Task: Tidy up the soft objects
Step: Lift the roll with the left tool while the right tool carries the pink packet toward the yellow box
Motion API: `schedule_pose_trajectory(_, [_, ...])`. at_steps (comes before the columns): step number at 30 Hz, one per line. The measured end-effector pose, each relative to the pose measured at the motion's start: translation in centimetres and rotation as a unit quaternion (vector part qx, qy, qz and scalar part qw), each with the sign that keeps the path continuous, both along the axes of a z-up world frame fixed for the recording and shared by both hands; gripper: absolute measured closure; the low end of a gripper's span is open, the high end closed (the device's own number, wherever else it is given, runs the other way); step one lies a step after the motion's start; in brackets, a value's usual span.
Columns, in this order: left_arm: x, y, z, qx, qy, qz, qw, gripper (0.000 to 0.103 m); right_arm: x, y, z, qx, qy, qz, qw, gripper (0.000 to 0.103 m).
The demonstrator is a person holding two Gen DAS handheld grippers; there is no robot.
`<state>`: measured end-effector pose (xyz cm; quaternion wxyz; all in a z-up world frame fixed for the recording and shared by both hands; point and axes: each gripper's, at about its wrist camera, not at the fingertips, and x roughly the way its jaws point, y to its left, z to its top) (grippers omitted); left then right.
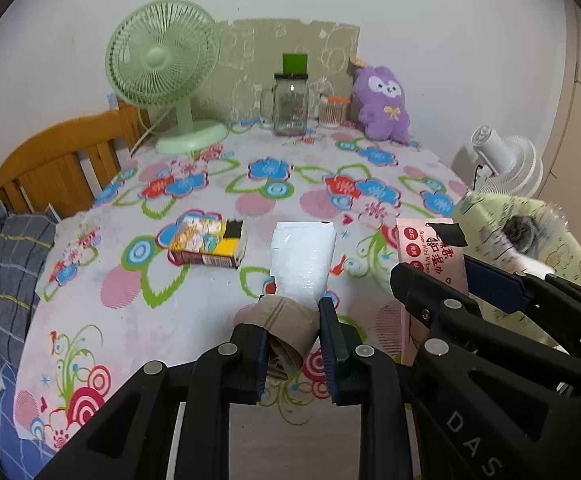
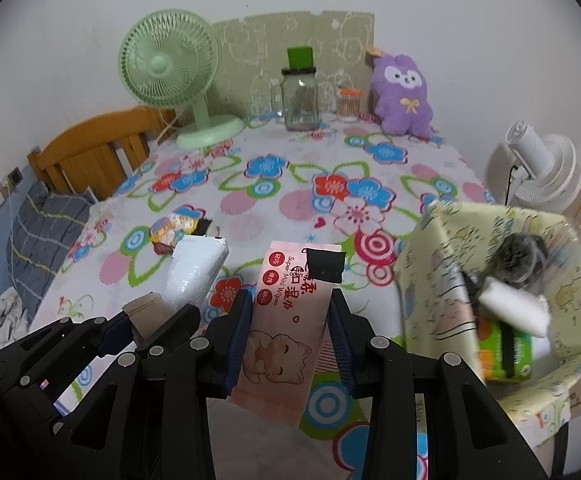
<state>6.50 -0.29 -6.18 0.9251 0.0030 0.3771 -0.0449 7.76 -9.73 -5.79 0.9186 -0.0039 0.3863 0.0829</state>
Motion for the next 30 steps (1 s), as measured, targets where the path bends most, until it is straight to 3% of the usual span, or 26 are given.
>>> schedule_pose_trajectory(16, [-1.9,-4.4,4.3,-0.005,-0.042,-0.027,0.9987,0.082,-2.5,-4.3,5.0,-0.002,-0.045,-0.022,0.999,0.062])
schedule_pose_trajectory(30, [-1.9,-9.6,5.1,-0.01,-0.063,-0.062,0.996,0.081,-3.2,-9.6,6.1,-0.006,-0.07,-0.052,0.996,0.062])
